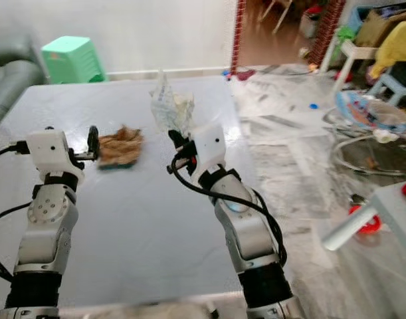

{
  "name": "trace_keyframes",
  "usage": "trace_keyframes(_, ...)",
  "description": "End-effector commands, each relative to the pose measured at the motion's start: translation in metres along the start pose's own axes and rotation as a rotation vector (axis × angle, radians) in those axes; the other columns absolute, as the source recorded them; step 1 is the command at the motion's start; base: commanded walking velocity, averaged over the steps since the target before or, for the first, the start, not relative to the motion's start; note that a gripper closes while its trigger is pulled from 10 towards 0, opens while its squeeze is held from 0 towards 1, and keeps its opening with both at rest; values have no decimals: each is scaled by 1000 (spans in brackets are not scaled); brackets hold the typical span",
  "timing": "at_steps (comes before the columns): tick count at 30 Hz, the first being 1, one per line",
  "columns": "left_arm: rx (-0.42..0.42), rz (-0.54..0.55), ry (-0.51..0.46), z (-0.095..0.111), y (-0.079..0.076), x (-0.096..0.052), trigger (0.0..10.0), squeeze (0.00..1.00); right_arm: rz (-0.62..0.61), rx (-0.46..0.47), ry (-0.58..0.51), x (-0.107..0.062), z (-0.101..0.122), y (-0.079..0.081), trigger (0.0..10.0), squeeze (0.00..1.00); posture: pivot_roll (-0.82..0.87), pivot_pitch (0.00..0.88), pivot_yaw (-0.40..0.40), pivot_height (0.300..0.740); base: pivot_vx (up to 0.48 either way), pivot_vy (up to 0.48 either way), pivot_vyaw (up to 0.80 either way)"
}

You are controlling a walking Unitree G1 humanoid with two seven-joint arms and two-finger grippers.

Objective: Picking trash to rubbish bin

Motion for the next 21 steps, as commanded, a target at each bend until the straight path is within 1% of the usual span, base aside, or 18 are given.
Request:
trace_keyframes(1, 22, 37, -24, 6, 13, 2, 10000, 0, 28, 3, -33, 6, 10, 10, 0, 0, -10, 7, 15, 740, 0, 0, 0)
trace_keyframes(6, 50, 66, 11, -1, 18, 2, 10000, 0, 27, 3, -31, 5, 10, 10, 0, 0, -13, 12, 15, 740, 0, 0, 0)
trace_keyframes(11, 55, 88, 33, -6, 23, 2, 10000, 0, 27, 2, -27, 3, 10, 10, 0, 0, -17, 16, 15, 740, 0, 0, 0)
trace_keyframes(15, 62, 99, 71, -12, 25, 5, 10000, 0, 27, 0, -26, 3, 10, 9, 0, 0, -20, 20, 17, 740, 0, 0, 0)
trace_keyframes(16, 65, 95, 96, -16, 24, 7, 10000, 0, 27, 0, -26, 3, 10, 9, 0, 0, -19, 21, 17, 740, 0, 0, 0)
trace_keyframes(17, 59, 87, 143, -25, 23, 11, 10000, 0, 27, 0, -26, 3, 11, 9, 0, 0, -21, 27, 18, 740, 0, 0, 0)
trace_keyframes(18, 57, 83, 163, -28, 23, 12, 10000, 0, 27, 0, -26, 3, 11, 9, 0, 0, -22, 28, 19, 740, 0, 0, 0)
trace_keyframes(19, 46, 77, 202, -34, 22, 17, 10000, 0, 30, 3, -23, 3, 11, 10, 0, 0, -26, 32, 22, 740, 0, 0, 0)
trace_keyframes(21, 36, 80, 216, -37, 23, 21, 10000, 0, 37, 7, -18, 3, 11, 11, 0, 0, -33, 38, 23, 740, 0, 0, 0)
Point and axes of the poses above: a point about 5 cm out from each wrist's last joint towards the gripper, its own x axis pointing out of the wrist towards the gripper, its own z axis along the axis of the wrist's last joint, y = z × x, the point moved 5 cm from there along x, pointing out of the wrist towards the gripper, and after that the axes turned 4 degrees about x, right-handed, at the moved point
